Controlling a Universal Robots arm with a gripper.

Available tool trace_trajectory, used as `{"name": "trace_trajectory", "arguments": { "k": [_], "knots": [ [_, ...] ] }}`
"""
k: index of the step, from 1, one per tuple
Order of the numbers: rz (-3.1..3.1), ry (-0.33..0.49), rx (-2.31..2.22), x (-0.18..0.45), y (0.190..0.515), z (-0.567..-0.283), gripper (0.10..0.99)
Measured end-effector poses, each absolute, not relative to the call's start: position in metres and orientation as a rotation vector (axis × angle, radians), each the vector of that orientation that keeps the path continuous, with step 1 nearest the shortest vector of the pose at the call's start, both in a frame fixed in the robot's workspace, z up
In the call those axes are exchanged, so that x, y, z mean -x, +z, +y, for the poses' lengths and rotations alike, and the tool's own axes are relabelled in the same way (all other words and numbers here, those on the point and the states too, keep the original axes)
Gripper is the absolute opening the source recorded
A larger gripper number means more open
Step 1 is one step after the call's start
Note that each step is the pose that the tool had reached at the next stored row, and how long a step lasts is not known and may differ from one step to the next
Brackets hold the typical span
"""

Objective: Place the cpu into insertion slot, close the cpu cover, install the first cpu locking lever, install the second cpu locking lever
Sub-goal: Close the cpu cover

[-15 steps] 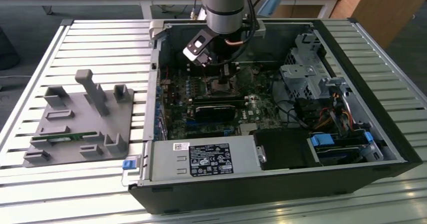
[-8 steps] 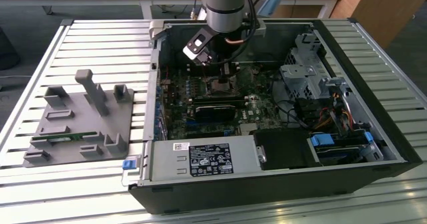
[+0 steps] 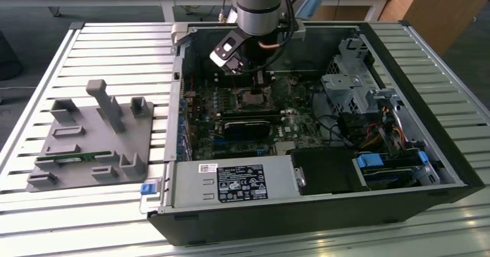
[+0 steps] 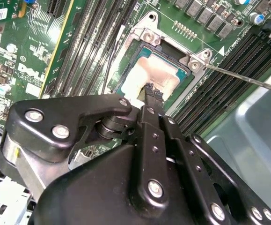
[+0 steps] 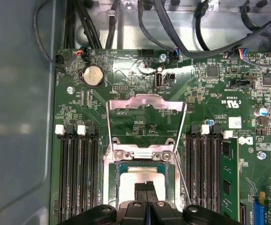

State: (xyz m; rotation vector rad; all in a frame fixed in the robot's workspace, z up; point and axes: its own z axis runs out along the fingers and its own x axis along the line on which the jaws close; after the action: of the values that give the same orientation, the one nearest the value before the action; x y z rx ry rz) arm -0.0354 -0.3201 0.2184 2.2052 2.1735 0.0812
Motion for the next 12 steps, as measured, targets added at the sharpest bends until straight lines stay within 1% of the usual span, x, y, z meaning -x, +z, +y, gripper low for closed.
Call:
{"name": "trace_trajectory", "arguments": {
  "k": [12],
  "knots": [
    [2.174, 0.081, -2.205, 0.0354, 0.2217, -0.3202, 0.106]
  ]
}}
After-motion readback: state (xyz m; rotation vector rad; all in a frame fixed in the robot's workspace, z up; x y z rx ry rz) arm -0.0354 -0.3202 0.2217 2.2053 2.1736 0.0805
